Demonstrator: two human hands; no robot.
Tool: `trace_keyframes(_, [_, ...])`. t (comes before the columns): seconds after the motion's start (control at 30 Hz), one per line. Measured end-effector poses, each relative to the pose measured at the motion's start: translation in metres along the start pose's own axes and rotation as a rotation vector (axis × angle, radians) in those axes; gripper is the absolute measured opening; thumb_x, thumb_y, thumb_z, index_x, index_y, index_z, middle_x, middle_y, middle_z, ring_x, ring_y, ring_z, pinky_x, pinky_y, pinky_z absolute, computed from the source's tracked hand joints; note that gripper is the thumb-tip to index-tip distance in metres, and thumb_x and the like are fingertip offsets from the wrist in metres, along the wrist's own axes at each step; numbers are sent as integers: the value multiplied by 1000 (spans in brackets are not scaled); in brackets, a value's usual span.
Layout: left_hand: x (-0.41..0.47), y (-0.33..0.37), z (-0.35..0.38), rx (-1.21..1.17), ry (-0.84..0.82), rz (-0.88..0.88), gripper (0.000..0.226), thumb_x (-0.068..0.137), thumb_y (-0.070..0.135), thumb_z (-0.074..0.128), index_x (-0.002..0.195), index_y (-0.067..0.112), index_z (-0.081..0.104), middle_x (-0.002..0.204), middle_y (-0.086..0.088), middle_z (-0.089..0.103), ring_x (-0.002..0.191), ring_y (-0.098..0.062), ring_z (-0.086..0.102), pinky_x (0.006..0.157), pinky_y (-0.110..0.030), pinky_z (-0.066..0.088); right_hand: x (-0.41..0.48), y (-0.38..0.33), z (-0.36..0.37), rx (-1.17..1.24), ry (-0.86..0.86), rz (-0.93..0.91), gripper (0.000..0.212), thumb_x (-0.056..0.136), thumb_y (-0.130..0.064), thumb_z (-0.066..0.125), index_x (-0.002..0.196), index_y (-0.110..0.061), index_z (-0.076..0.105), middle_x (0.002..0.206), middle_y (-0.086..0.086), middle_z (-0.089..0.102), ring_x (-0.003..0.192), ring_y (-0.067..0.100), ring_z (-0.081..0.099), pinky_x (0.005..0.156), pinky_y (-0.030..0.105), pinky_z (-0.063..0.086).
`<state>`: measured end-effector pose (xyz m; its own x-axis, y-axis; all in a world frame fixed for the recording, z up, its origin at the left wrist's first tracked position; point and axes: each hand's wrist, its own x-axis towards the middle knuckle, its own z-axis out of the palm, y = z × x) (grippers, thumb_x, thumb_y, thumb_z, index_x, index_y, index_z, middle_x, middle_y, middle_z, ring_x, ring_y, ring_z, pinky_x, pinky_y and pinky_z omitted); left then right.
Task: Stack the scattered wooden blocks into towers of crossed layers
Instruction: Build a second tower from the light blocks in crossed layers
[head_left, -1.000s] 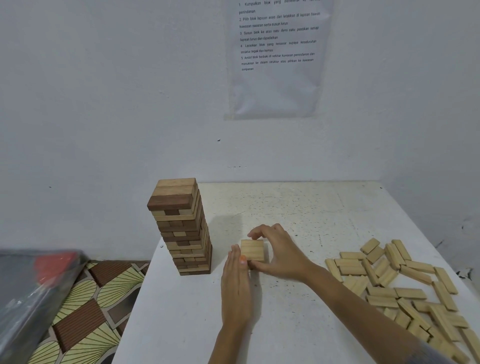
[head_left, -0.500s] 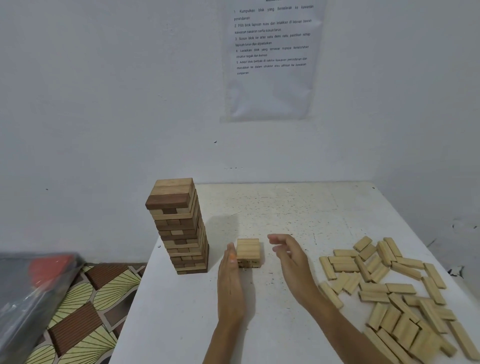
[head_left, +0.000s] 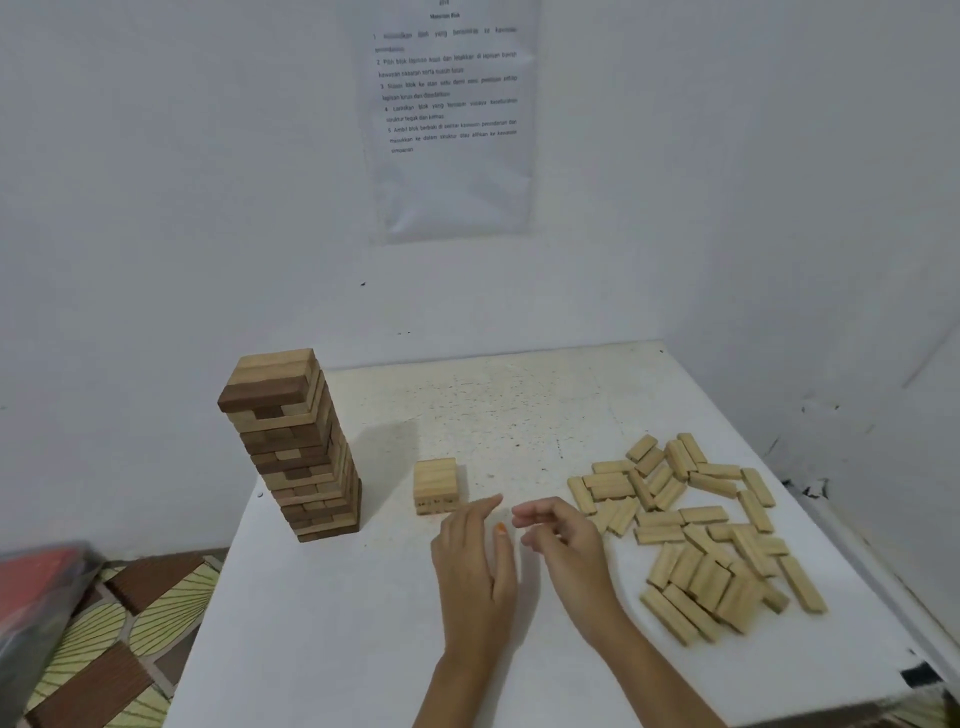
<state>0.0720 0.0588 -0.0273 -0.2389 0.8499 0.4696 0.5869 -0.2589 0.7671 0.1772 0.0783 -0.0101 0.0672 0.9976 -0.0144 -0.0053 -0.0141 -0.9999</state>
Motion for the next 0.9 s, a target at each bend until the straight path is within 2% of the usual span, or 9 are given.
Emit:
trace_keyframes(0.2, [-6,40,37,-77,-135,37,30,89,32,35,112,33,54,113,26,55,112,8,43,96,-7,22,-13,-7,-53,45,125,-8,33,87,14,49,91,-11,71,87,3,71,85,13,67,75,23,54])
trace_keyframes(0.4, [-17,76,75,-143,-357,65,25,86,14,51,104,30,59,103,20,59,101,1,48,92,-12,30,-25,-4,-115,-46,325,-30,38,84,17,49,86,-14,70,84,-1,71,83,13,65,73,22,53])
trace_keyframes(0.5, [-24,83,93,-148,-481,112,21,90,14,54,107,24,62,106,12,61,103,-7,52,91,-23,40,-38,-7,-142,-178,381,-85,34,85,14,54,86,-16,69,87,-2,70,78,3,62,71,12,49])
trace_keyframes(0.6, [-27,89,109,-92,-560,163,22,90,20,53,109,18,63,108,6,63,103,-12,54,91,-30,44,-45,-1,-163,-358,434,-85,31,81,8,63,90,-21,66,93,-2,65,76,9,56,68,12,47])
trace_keyframes(0.67, [-29,91,117,-58,-584,185,23,89,20,56,111,17,63,109,3,63,103,-14,54,90,-30,44,-47,7,-173,-494,432,-72,31,79,2,69,96,-23,64,97,0,58,77,12,52,72,12,46])
trace_keyframes(0.77, [-31,92,123,-31,-616,174,22,89,14,62,111,15,62,108,2,62,103,-14,51,87,-25,43,-49,18,-181,-571,398,-53,35,77,-6,77,109,-14,65,103,5,50,83,6,51,77,5,41])
trace_keyframes(0.83, [-33,92,124,-20,-622,174,21,88,11,62,109,14,62,106,2,61,101,-13,50,85,-24,43,-49,24,-182,-603,384,-32,37,78,-11,78,113,-11,66,105,6,48,92,14,53,87,17,45])
trace_keyframes(0.9, [-34,91,125,-17,-623,173,21,88,7,61,107,14,62,104,3,61,99,-11,49,84,-24,44,-49,28,-181,-624,392,-42,32,78,-13,78,109,-11,69,102,4,50,100,24,53,90,38,48])
